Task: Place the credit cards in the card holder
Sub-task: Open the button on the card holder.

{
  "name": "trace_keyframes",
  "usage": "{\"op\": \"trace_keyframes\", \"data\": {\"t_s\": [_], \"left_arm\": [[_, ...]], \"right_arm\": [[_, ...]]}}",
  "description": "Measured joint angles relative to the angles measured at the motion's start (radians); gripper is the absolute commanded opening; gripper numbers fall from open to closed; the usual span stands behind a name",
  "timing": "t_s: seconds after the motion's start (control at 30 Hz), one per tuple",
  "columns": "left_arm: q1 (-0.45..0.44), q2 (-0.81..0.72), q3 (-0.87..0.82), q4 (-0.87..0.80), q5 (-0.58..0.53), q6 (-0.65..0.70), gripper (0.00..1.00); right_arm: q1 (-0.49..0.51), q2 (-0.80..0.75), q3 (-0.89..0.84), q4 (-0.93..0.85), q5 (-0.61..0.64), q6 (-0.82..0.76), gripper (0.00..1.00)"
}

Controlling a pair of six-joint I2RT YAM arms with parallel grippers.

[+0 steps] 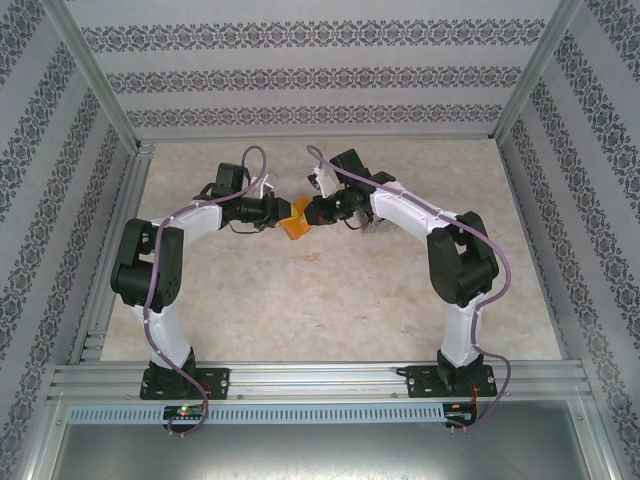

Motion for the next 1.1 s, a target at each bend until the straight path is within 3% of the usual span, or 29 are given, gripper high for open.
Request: {"op": "trace_keyframes", "data": {"t_s": [0.37,1.1], "left_arm": [[0.0,0.003,0.037,-0.086,-0.048,0.024,0.0],[0.028,0.036,0.011,-0.021,-0.024,-0.068,0.0]], "right_arm": [[0.008,-0.017,-0.038,0.05,0.018,-0.02,0.0],[0.032,-0.124,-0.205,0.161,0.013,-0.051,0.0]]}}
